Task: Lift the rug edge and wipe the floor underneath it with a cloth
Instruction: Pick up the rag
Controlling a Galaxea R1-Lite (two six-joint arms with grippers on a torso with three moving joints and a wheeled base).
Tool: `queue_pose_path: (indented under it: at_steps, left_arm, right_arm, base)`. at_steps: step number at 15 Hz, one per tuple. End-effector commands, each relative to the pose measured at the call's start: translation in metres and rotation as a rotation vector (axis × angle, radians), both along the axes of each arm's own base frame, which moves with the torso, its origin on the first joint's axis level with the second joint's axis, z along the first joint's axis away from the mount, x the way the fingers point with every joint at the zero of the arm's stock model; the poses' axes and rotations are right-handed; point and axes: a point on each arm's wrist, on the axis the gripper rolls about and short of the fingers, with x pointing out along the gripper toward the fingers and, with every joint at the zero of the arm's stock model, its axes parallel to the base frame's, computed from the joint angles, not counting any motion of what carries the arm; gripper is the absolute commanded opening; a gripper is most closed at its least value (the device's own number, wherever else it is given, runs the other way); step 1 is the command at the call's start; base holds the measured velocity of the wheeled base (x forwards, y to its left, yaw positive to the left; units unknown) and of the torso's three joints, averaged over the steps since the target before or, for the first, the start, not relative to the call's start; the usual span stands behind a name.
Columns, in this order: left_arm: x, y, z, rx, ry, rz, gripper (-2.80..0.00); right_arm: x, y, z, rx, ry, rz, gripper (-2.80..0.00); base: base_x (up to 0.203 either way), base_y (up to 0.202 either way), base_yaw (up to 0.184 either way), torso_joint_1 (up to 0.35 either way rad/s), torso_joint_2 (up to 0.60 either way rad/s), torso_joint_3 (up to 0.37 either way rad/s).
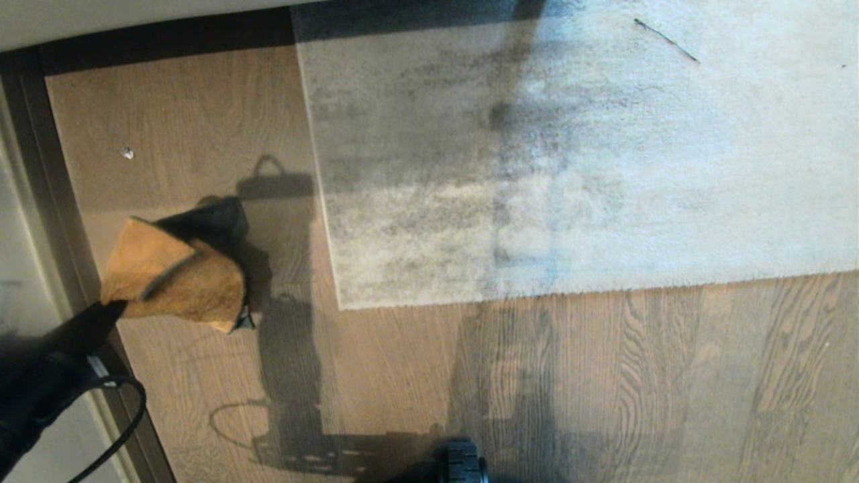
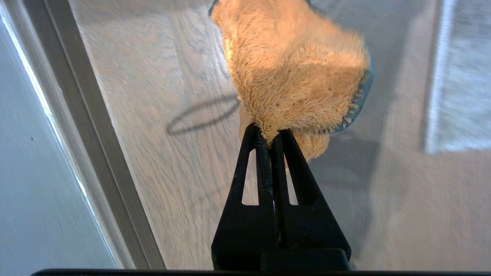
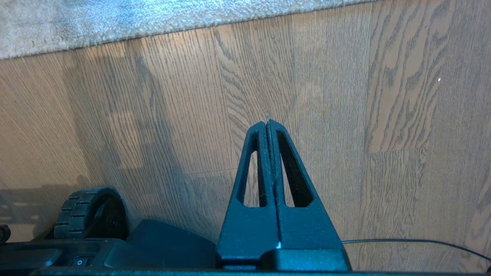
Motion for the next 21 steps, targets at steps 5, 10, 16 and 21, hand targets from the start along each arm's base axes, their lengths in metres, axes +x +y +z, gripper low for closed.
queue_pose_path:
  at_steps: [5,10,16,21]
  left_arm:
    - [-0.042,-0.010,0.013,0.007,-0.029,-0.017,-2.80]
    - [-0.065,-0.015,0.010,0.001,0.003,-0.014,-2.80]
    - [-0.109,-0.027,-0.008,-0.013,0.069,-0.041,-2.80]
    - [-0.145,-0.032,-0.035,-0.005,0.125,-0.067,-2.80]
  right_arm:
    - [0.000,0.000,0.000,0.001,-0.001,0.000,-2.80]
    - [0.000,0.000,0.000,0.001,-0.001,0.000,-2.80]
    - [0.000,0.000,0.000,0.001,-0.001,0.000,-2.80]
    - [0.000,0.000,0.000,0.001,-0.001,0.000,-2.80]
  base:
    - [0.000,0.000,0.000,0.000,0.00,0.000]
    - [0.000,0.000,0.000,0.000,0.00,0.000]
    - [0.000,0.000,0.000,0.000,0.00,0.000]
    - [0.000,0.000,0.000,0.000,0.00,0.000]
